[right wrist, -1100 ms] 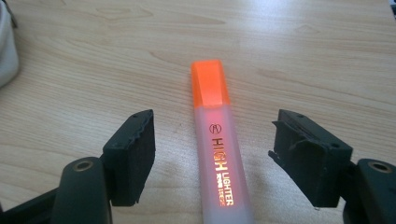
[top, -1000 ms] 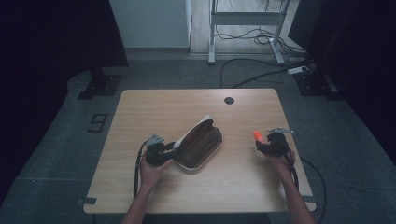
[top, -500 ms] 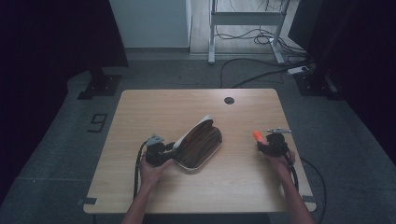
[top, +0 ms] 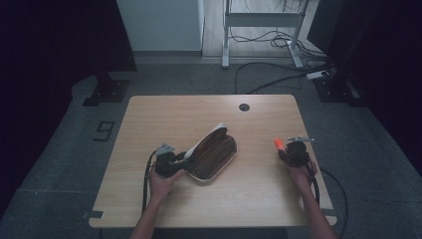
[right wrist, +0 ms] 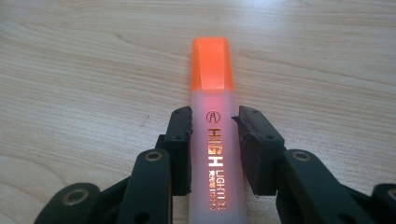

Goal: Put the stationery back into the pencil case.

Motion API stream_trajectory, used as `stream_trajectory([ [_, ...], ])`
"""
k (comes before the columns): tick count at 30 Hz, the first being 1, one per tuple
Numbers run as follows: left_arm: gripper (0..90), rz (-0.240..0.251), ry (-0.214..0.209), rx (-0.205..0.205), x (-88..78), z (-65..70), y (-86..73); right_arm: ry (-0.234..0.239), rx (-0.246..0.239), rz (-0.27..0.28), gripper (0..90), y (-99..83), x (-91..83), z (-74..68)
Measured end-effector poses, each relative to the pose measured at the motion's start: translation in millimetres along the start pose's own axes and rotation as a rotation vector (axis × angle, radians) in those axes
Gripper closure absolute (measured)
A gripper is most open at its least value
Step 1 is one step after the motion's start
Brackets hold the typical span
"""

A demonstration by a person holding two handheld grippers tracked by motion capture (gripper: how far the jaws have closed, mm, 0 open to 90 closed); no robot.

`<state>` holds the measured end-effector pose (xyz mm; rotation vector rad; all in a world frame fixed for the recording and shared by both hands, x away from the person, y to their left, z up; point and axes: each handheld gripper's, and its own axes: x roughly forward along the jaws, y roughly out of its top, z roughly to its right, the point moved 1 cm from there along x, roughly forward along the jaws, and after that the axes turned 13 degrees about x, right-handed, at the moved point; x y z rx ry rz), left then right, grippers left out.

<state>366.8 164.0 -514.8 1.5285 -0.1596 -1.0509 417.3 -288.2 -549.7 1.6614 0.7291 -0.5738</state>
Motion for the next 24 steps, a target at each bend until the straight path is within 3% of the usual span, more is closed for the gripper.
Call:
stream_trajectory([
  [8,52.3,-0.001,0.001,-0.001,0.0,-0.7,-0.3,0.027,-0.013,0.021,65.3,1.8,-9.3,-2.8],
  [24,55.0,0.002,0.008,-0.019,0.1,-3.2,-1.8,0.198,-0.036,0.05,65.3,3.9,-29.6,-34.2],
])
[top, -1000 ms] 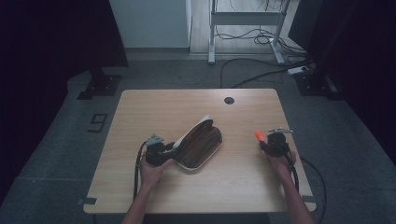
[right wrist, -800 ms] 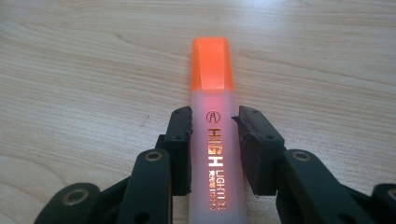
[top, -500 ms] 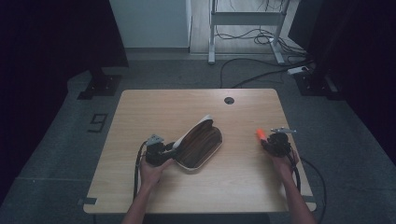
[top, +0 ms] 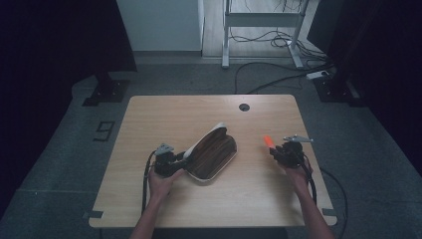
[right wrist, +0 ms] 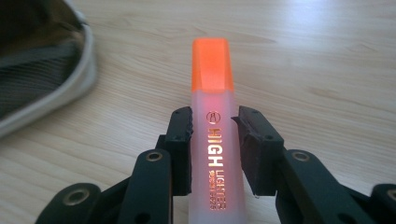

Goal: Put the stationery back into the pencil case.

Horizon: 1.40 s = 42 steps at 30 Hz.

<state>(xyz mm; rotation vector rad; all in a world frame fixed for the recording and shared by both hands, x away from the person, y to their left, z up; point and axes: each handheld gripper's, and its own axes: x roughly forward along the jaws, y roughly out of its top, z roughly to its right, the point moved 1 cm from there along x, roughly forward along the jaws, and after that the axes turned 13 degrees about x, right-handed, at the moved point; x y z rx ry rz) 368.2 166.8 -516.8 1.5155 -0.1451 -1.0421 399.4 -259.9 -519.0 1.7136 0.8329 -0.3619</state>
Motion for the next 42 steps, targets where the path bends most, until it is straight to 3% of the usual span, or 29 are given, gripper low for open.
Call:
stream_trajectory([
  [5,56.3,0.003,0.0,-0.008,0.1,-1.6,-0.6,0.055,-0.043,0.005,65.3,4.6,-0.8,-22.0],
  [10,56.6,0.001,0.0,-0.008,-0.3,-2.4,-0.8,0.086,-0.055,-0.004,65.3,5.0,3.7,-35.9],
  [11,56.8,0.0,0.001,-0.009,-0.3,-2.4,-0.8,0.104,-0.069,-0.005,65.3,5.7,5.9,-44.2],
  [20,57.2,0.001,0.0,-0.015,-0.4,-2.9,-0.9,0.151,-0.121,-0.028,65.3,6.3,17.2,-73.4],
  [34,57.6,-0.001,0.004,-0.008,-0.3,-2.4,-1.0,0.212,-0.16,-0.06,65.2,5.3,30.3,-103.4],
  [42,57.6,0.0,0.001,-0.011,-0.4,-2.6,-1.1,0.224,-0.173,-0.065,65.2,5.9,32.4,-112.2],
])
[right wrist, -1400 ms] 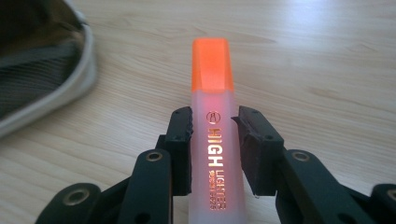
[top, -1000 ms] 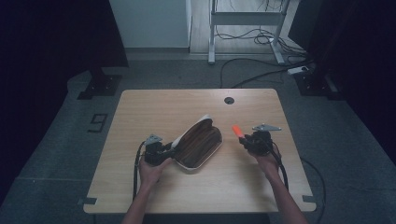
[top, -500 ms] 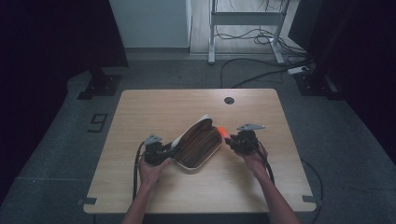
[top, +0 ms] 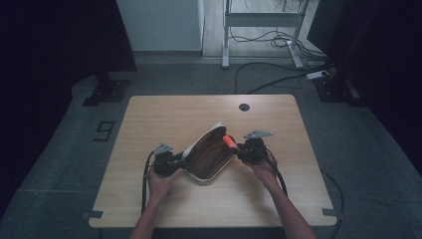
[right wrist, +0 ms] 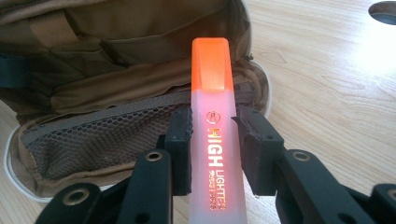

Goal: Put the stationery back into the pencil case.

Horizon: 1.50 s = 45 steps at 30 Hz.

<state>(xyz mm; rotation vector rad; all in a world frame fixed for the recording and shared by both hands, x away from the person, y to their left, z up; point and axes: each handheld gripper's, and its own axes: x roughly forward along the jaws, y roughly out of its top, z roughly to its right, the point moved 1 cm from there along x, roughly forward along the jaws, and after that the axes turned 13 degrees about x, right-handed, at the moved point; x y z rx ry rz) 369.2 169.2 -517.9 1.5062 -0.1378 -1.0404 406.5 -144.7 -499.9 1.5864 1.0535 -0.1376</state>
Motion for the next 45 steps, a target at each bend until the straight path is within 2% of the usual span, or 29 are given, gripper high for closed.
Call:
stream_trajectory([
  [7,57.7,-0.001,-0.001,-0.001,0.0,-0.3,0.1,0.023,-0.032,-0.014,65.2,1.1,4.8,-7.7],
  [15,57.7,-0.001,-0.002,-0.002,0.0,-0.4,0.1,0.04,-0.039,-0.033,65.2,-0.9,9.9,-13.2],
  [21,57.7,0.0,-0.002,0.0,0.2,-0.3,0.1,0.006,-0.007,-0.044,65.2,0.6,12.7,-11.3],
  [39,57.9,-0.001,-0.005,0.001,0.1,0.2,0.0,-0.059,0.024,-0.072,65.1,9.8,27.3,-16.8],
  [45,58.0,-0.002,-0.005,0.002,0.1,0.4,0.1,-0.063,0.044,-0.065,65.1,10.7,30.4,-15.9],
])
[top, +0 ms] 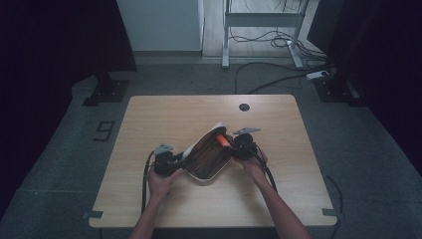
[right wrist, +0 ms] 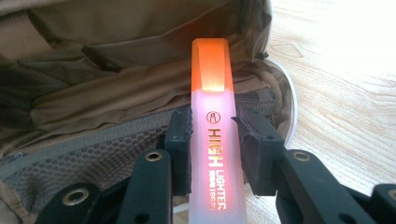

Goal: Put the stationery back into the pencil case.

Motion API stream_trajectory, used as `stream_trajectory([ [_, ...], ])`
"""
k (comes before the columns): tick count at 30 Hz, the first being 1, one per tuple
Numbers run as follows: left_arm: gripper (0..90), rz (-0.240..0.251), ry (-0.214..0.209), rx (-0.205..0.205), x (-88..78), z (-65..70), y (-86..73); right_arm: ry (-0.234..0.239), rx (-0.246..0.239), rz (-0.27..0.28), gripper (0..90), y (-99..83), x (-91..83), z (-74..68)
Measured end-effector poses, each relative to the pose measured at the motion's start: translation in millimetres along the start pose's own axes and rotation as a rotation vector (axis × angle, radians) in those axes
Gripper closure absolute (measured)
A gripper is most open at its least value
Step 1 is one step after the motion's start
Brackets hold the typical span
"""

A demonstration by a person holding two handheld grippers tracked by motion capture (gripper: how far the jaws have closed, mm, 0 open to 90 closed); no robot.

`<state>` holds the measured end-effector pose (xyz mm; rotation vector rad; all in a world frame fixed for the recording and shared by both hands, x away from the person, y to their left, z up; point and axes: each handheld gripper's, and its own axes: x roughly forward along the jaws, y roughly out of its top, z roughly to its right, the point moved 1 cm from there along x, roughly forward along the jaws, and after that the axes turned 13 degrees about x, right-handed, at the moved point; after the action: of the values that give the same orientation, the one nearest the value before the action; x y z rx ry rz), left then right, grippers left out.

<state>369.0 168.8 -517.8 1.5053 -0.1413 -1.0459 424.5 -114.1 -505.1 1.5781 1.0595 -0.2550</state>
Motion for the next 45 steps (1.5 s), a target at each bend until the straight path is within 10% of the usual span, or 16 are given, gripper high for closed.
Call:
stream_trajectory([
  [45,58.2,-0.001,-0.001,-0.002,-0.2,-0.8,-0.1,0.071,-0.098,-0.065,64.9,0.3,14.4,-34.9],
])
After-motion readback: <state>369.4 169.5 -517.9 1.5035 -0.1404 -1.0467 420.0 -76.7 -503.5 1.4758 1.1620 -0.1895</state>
